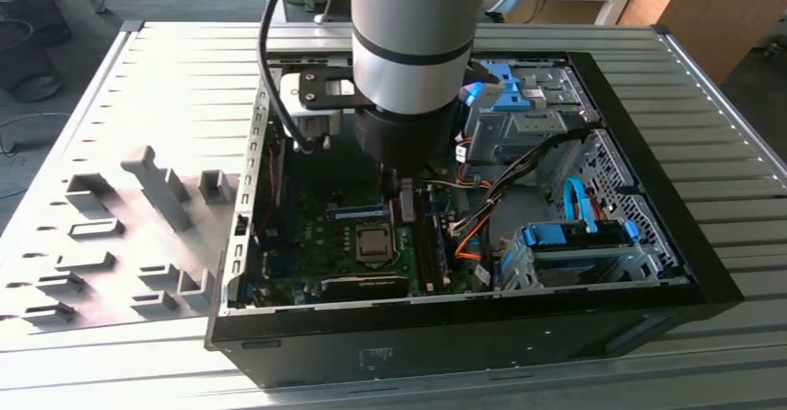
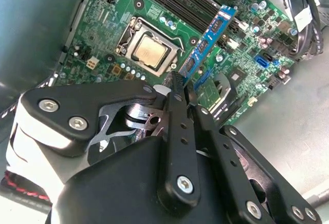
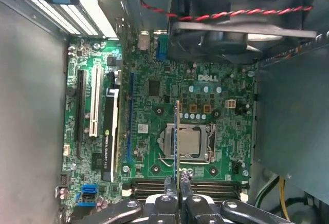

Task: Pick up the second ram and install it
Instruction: 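Pick up the second ram and move it above second insertion slot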

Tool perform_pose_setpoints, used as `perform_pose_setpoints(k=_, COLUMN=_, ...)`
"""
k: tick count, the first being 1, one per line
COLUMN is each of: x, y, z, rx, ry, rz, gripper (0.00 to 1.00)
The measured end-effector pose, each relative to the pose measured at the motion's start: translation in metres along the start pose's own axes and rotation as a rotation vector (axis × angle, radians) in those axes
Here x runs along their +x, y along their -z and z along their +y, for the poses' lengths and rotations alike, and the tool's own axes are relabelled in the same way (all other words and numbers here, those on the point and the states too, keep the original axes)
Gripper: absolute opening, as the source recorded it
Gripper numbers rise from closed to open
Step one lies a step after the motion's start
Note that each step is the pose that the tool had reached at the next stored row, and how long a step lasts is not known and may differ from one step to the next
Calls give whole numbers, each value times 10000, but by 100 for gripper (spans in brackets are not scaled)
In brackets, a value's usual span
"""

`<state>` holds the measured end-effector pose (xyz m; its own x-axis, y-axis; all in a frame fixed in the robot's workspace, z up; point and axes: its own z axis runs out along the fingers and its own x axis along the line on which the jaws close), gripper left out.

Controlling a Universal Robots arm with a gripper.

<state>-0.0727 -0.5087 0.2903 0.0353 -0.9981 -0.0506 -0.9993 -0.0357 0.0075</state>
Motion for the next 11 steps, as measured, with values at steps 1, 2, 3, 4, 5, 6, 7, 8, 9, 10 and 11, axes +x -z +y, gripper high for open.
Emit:
perform_pose_setpoints(k=1, x=1, y=-17, z=-1, rx=0, ry=-1, rz=0, gripper=14)
perform_pose_setpoints(k=2, x=2, y=-34, z=-3, rx=0, ry=0, rz=0, gripper=14)
perform_pose_setpoints(k=3, x=3, y=-50, z=-5, rx=1, ry=1, rz=-2, gripper=14)
perform_pose_setpoints(k=4, x=4, y=-69, z=-8, rx=1, ry=1, rz=-2, gripper=14)
perform_pose_setpoints(k=5, x=5, y=-86, z=-11, rx=0, ry=1, rz=-1, gripper=14)
perform_pose_setpoints(k=6, x=6, y=-103, z=-12, rx=0, ry=0, rz=0, gripper=14)
perform_pose_setpoints(k=7, x=7, y=-122, z=-14, rx=1, ry=-1, rz=0, gripper=14)
perform_pose_setpoints(k=8, x=8, y=-139, z=-17, rx=0, ry=1, rz=-1, gripper=14)
perform_pose_setpoints(k=9, x=9, y=-154, z=-21, rx=1, ry=1, rz=-1, gripper=14)
perform_pose_setpoints(k=10, x=9, y=-168, z=-23, rx=0, ry=0, rz=-1, gripper=14)
perform_pose_setpoints(k=11, x=10, y=-184, z=-25, rx=0, ry=0, rz=-1, gripper=14)
